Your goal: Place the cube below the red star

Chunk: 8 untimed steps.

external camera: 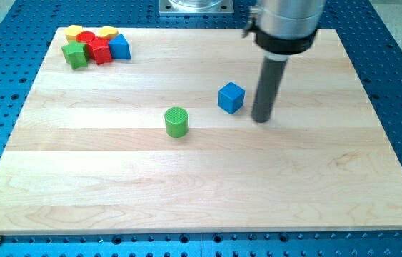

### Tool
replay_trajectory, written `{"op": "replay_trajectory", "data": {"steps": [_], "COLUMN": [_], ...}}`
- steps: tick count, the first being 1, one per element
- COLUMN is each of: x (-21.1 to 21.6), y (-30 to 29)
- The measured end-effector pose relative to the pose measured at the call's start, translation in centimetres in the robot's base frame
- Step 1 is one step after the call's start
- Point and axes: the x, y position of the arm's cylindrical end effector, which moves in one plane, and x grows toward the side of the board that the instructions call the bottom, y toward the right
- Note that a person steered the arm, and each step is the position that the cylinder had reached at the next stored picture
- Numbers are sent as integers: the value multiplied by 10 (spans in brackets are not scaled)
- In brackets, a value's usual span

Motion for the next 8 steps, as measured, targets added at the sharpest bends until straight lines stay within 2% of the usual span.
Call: {"op": "replay_trajectory", "data": {"steps": [2,4,5,6,7,8], "x": [-57,-80,-107,-107,-106,-97], "y": [-82,-18,-34,-116,-174,-86]}}
